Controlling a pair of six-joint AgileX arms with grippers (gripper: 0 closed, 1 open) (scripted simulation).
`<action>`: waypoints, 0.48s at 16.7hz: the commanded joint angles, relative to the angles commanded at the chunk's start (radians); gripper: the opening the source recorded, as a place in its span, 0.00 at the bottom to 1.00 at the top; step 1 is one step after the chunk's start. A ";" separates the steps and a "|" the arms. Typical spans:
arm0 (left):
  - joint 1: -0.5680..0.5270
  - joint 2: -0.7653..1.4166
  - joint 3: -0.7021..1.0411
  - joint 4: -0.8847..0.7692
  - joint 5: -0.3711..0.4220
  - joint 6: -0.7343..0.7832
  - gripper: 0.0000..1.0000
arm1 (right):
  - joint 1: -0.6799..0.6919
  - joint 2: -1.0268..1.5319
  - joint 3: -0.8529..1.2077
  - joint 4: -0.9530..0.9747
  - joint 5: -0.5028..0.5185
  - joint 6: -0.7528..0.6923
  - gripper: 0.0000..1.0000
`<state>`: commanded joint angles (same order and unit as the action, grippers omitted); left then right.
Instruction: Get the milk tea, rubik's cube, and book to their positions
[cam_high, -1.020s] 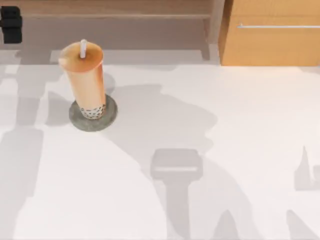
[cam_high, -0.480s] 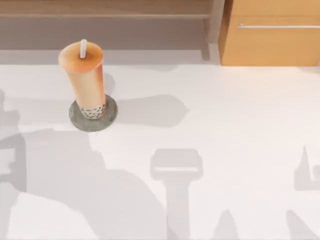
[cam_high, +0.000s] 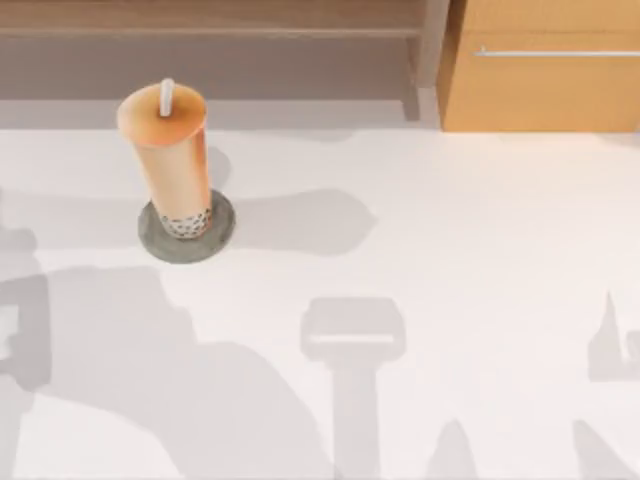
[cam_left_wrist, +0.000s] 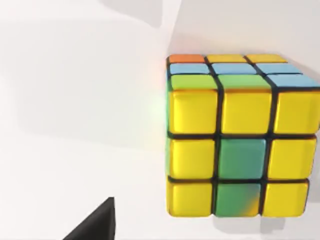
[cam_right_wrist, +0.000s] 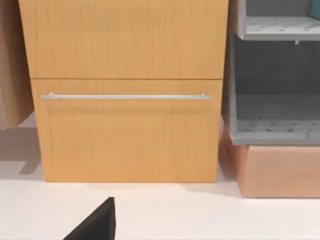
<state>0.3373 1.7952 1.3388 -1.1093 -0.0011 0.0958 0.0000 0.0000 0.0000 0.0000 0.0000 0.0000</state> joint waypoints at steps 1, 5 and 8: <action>0.001 0.005 -0.010 0.013 0.001 0.000 1.00 | 0.000 0.000 0.000 0.000 0.000 0.000 1.00; 0.004 0.043 -0.090 0.128 0.002 0.001 1.00 | 0.000 0.000 0.000 0.000 0.000 0.000 1.00; 0.006 0.071 -0.146 0.213 0.002 0.003 1.00 | 0.000 0.000 0.000 0.000 0.000 0.000 1.00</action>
<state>0.3430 1.8658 1.1927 -0.8965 0.0009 0.0993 0.0000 0.0000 0.0000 0.0000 0.0000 0.0000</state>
